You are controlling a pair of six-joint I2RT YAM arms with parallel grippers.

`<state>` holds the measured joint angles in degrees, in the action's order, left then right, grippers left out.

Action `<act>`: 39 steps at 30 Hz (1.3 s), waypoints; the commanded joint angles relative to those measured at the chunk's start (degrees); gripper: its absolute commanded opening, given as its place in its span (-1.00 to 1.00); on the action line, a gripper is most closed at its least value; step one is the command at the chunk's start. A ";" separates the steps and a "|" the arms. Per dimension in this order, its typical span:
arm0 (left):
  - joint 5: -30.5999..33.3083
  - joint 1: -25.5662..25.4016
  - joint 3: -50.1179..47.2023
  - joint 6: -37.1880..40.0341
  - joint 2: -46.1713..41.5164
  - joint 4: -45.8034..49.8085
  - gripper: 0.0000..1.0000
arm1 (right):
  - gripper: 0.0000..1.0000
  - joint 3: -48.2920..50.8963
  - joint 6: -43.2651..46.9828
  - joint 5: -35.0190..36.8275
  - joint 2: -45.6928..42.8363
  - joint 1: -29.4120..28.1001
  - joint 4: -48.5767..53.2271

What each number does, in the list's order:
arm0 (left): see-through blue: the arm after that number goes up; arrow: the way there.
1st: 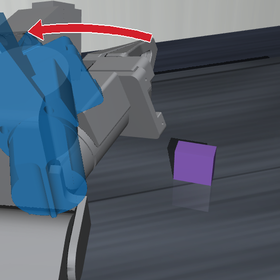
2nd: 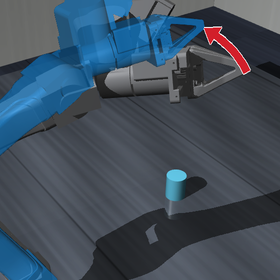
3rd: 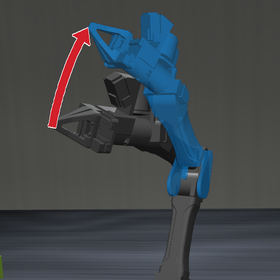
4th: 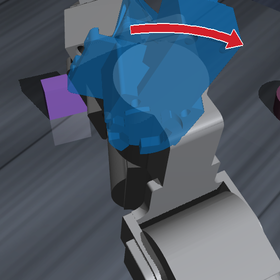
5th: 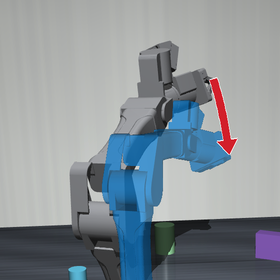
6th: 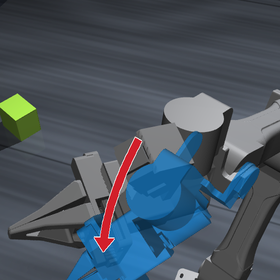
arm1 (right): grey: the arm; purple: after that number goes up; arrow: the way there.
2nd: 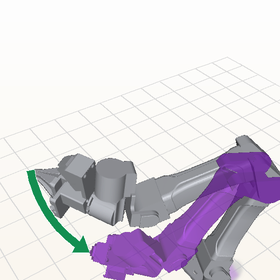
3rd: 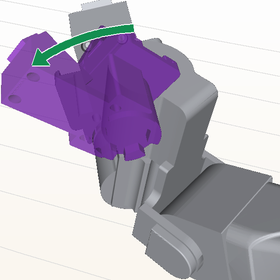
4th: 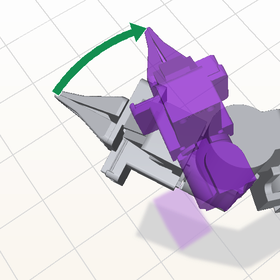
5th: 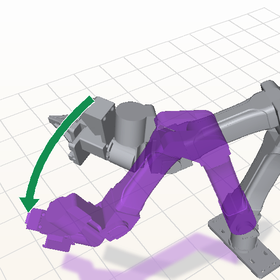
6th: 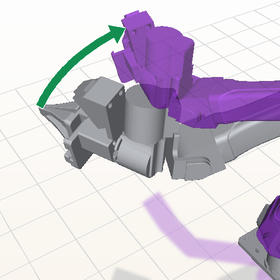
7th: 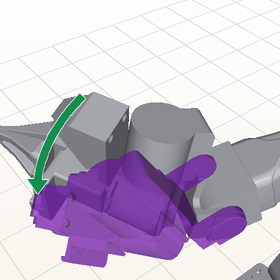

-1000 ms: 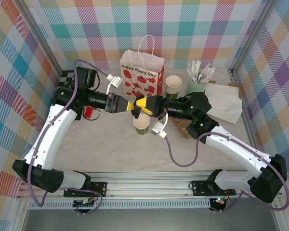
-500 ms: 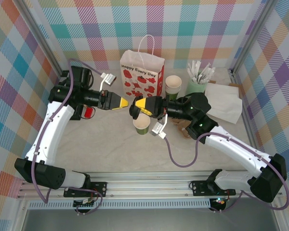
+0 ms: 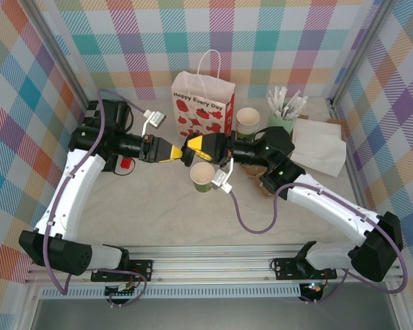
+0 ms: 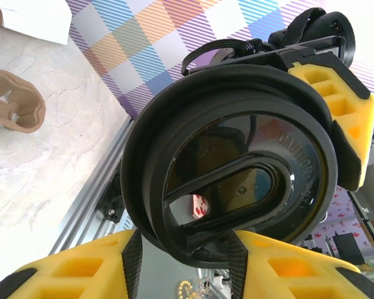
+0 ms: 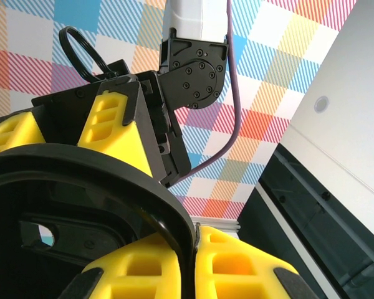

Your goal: Pack the takeout coffee

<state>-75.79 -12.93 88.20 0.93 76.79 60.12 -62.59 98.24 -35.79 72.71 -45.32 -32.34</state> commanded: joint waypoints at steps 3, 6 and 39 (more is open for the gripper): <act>-1.60 0.25 -0.06 -0.05 -0.32 0.44 -0.18 | -1.00 -2.35 1.85 -3.14 1.03 -1.34 0.28; -1.85 0.18 -0.20 -0.01 -0.15 0.53 -0.25 | -1.00 -2.84 1.46 -2.91 1.96 -1.75 -0.38; -11.62 1.41 4.62 16.39 5.09 16.50 -0.82 | -1.00 -2.45 -7.98 0.55 4.61 -2.93 -11.71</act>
<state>-85.01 -11.79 90.72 11.38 81.19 70.28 -64.25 92.44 -36.10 76.09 -47.40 -41.04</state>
